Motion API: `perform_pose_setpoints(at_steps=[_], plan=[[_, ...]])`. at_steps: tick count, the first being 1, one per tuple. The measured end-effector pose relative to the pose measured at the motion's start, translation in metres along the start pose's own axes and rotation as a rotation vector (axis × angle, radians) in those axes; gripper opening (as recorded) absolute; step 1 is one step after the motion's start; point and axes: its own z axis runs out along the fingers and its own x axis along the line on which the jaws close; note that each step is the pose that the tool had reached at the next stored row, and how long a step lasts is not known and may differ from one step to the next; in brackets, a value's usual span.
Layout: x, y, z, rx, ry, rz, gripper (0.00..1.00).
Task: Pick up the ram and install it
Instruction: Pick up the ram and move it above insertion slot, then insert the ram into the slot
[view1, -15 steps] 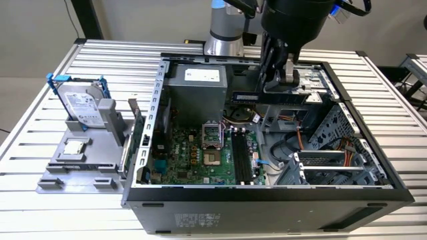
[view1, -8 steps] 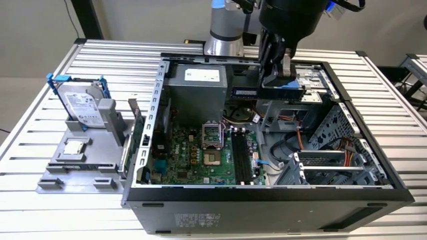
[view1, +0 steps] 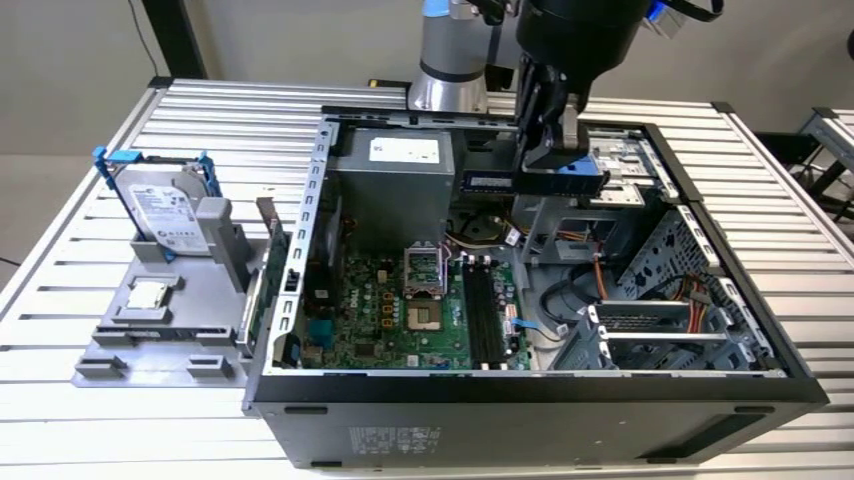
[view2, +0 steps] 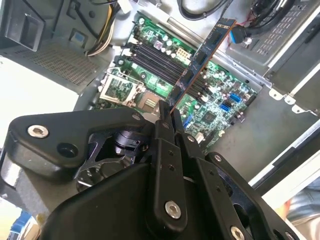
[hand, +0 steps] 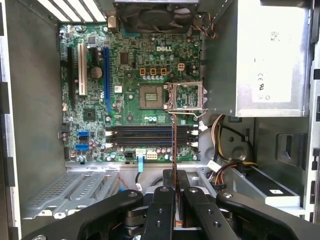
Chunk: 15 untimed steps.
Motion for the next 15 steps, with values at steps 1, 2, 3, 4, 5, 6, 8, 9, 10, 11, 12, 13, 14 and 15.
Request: perform_pose_setpoints(at_steps=[1,2,3,4,5,6,8,9,10,11,12,13,14,15], plan=[[0.0000,0.0000,0.0000,0.0000,0.0000,0.000,0.00],[0.0000,0.0001,0.0000,-0.0001,0.0001,0.000,0.00],[0.0000,0.0001,0.0000,0.0000,0.0001,0.000,0.00],[-0.0001,0.0001,0.0000,0.0000,0.0002,0.000,0.00],[-0.0001,0.0000,0.0001,0.0000,0.0002,0.000,0.00],[-0.0001,0.0001,0.0001,0.0000,0.0002,0.000,0.00],[-0.0001,0.0000,0.0001,-0.0001,0.0002,0.000,0.00],[-0.0001,0.0000,0.0001,0.0000,0.0001,0.000,0.00],[-0.0001,0.0001,0.0001,0.0000,0.0001,0.000,0.00],[-0.0001,0.0001,0.0001,0.0000,0.0001,0.000,0.00],[-0.0001,0.0000,0.0001,0.0000,0.0001,0.000,0.00],[-0.0001,0.0000,0.0001,0.0000,0.0001,0.000,0.00],[-0.0001,0.0001,0.0002,0.0000,0.0001,0.000,0.00],[-0.0001,0.0001,0.0002,0.0000,0.0001,0.000,0.00]])
